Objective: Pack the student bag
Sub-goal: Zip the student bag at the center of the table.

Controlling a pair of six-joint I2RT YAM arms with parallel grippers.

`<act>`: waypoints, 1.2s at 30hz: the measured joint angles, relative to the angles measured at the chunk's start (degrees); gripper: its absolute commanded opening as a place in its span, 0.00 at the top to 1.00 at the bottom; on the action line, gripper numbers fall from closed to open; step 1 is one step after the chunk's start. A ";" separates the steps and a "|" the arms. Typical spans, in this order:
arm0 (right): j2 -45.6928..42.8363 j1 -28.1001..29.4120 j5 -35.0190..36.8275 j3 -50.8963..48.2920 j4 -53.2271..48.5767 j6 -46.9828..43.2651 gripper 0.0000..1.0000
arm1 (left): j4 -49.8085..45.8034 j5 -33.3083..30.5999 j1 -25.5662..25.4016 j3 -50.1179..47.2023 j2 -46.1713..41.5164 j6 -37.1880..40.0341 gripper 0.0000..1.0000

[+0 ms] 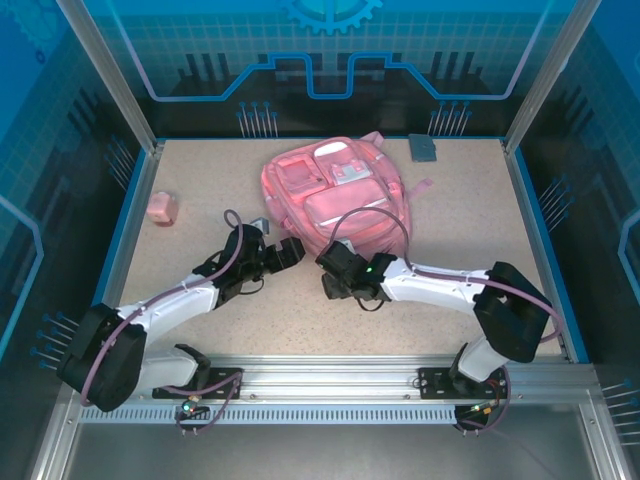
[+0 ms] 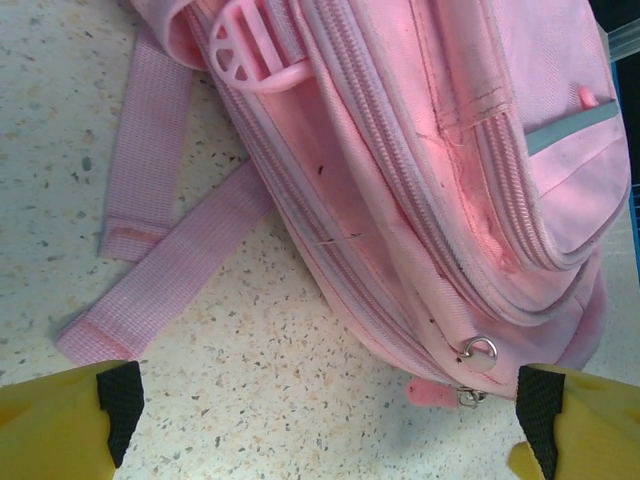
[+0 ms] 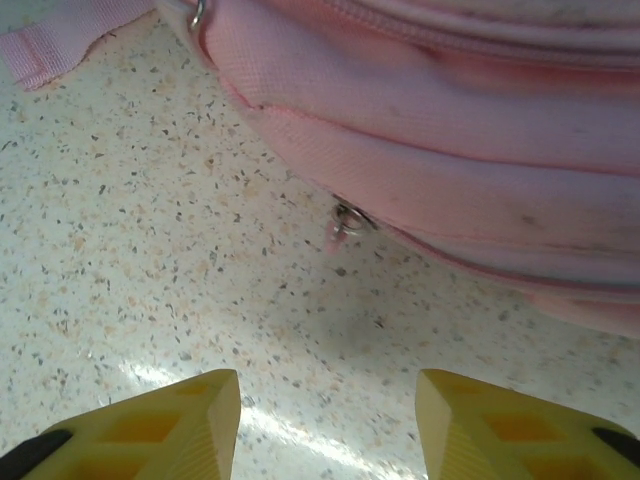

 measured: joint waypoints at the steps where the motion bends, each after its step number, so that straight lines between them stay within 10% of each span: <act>1: 0.79 0.00 -0.24 -0.26 1.38 0.61 0.52 | -0.28 -0.17 0.04 0.00 0.00 -0.42 0.02; 26: 8.02 -1.25 8.90 -3.43 17.20 0.26 0.74 | 0.37 3.65 0.15 0.13 3.50 -10.29 0.10; 36: 8.37 -1.90 10.21 -3.43 20.28 -4.46 1.00 | 3.91 6.19 0.15 0.13 5.73 -14.12 0.19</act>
